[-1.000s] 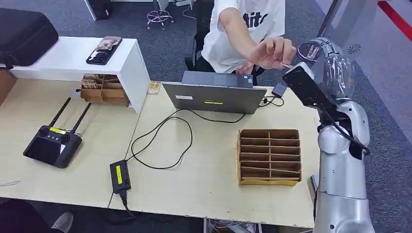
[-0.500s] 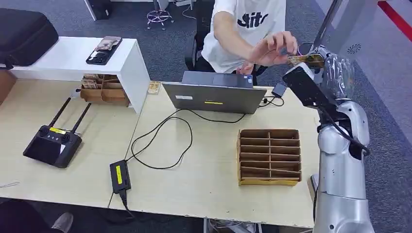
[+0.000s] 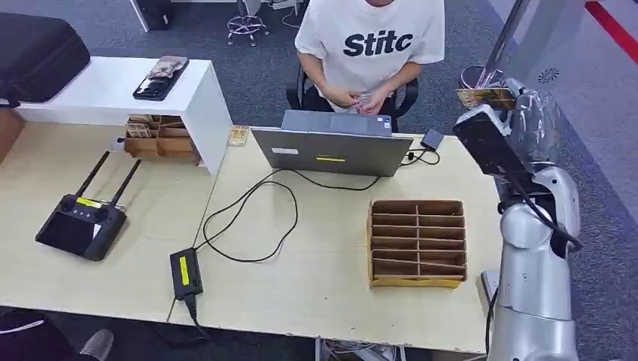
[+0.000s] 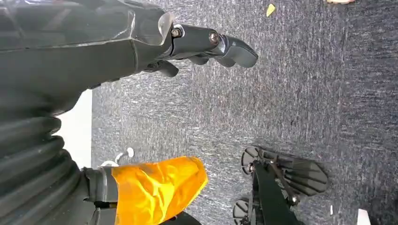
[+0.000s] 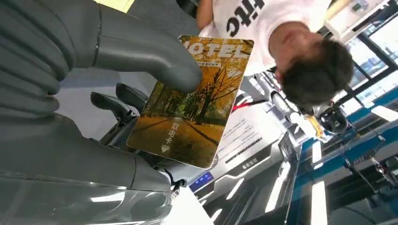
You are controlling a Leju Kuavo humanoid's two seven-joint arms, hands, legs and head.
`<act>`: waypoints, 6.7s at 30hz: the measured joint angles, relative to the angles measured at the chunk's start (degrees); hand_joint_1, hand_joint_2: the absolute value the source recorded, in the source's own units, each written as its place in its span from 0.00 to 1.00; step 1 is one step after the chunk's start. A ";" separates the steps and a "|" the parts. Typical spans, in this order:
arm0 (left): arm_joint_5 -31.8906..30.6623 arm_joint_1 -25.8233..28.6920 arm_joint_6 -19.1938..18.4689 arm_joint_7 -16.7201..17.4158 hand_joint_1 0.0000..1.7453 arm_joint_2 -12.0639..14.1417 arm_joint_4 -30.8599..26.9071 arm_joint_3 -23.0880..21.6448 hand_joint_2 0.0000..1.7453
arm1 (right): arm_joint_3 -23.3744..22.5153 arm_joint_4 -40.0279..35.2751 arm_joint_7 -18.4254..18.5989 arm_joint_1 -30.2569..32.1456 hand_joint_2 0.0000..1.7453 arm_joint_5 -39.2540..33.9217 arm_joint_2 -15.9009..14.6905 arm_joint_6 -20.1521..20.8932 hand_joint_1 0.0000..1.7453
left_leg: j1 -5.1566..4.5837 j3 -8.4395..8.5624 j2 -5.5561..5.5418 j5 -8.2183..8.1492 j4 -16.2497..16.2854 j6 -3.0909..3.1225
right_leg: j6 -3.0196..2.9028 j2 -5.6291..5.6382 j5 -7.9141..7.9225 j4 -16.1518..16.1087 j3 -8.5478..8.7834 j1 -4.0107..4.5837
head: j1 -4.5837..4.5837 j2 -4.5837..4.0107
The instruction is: Pass the card to the sensor for recognition and then transmit it.
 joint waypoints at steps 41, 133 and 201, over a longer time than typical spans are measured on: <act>0.02 0.22 1.73 -0.98 0.00 -1.73 0.00 6.36 1.00 | -24.59 -10.89 -8.20 26.38 1.00 -9.84 -2.27 -0.42 0.99 | 0.00 -0.06 -0.03 -0.07 -0.01 -0.01 | 0.01 -0.04 -0.04 -0.02 -0.04 0.00 | 0.00 0.00; 0.00 0.40 1.57 -0.90 0.00 -1.79 0.11 8.61 1.00 | -31.25 7.65 -8.46 32.79 1.00 -7.43 5.42 1.42 0.98 | 0.02 -0.05 0.01 -0.07 -0.02 -0.02 | -0.01 0.00 -0.05 -0.01 -0.02 0.01 | 0.00 0.00; 0.00 -0.11 -1.55 -0.85 0.00 -1.03 0.11 0.81 1.00 | 0.96 7.38 7.17 -3.33 1.00 8.66 -3.28 1.03 1.00 | 0.01 -0.10 0.10 0.10 -0.01 -0.13 | -0.14 0.11 0.10 0.15 -0.18 0.01 | -0.02 0.00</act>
